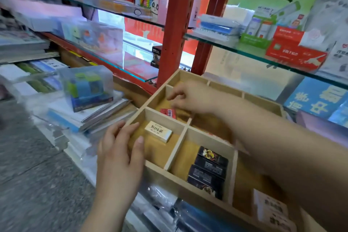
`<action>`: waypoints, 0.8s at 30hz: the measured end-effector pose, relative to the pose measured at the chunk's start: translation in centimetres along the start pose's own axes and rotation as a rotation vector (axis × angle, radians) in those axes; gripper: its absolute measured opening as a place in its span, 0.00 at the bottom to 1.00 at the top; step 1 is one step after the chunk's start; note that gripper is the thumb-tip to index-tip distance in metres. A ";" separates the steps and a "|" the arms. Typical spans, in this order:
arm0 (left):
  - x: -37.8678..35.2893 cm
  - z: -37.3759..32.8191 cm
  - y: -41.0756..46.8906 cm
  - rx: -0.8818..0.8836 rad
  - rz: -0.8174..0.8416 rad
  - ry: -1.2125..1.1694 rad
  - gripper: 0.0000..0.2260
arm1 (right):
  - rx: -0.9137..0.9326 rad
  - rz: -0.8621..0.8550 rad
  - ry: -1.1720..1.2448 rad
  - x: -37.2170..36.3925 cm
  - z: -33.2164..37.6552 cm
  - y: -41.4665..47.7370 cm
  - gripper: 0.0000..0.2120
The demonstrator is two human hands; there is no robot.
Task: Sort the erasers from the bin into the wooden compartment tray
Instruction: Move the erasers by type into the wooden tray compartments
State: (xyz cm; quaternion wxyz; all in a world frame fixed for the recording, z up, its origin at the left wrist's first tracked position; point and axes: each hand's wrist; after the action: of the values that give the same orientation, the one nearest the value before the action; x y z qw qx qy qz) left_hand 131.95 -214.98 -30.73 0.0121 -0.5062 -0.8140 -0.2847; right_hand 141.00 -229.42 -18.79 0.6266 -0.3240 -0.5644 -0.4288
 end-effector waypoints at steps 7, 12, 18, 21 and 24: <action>0.3 0.4 0.2 0.028 0.052 -0.058 0.28 | -0.015 0.149 -0.059 -2.4 0.3 1.1 0.18; 0.4 0.4 0.1 0.035 0.067 -0.067 0.28 | -0.088 0.199 0.155 -1.8 -0.1 0.6 0.14; 0.4 0.3 0.0 0.033 0.069 -0.051 0.30 | -0.145 0.179 0.252 -1.3 -0.1 0.4 0.13; 0.3 0.3 -0.1 0.036 0.064 -0.051 0.30 | -0.172 0.115 0.345 -1.3 0.1 0.9 0.12; 0.4 0.3 -0.1 0.037 0.075 -0.046 0.26 | -0.277 0.068 0.521 -1.6 0.2 1.7 0.13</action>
State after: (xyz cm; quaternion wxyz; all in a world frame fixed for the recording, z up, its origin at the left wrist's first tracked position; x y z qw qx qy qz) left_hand 131.78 -214.58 -30.87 0.0134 -0.5422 -0.7998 -0.2572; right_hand 142.44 -228.21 -20.24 0.7142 -0.3042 -0.3095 -0.5492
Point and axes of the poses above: each hand's wrist, its own y-axis towards the middle knuckle, its own x-axis out of the back of the hand, z = x × y, and after that the axes turned 1 degree about -z, right-handed
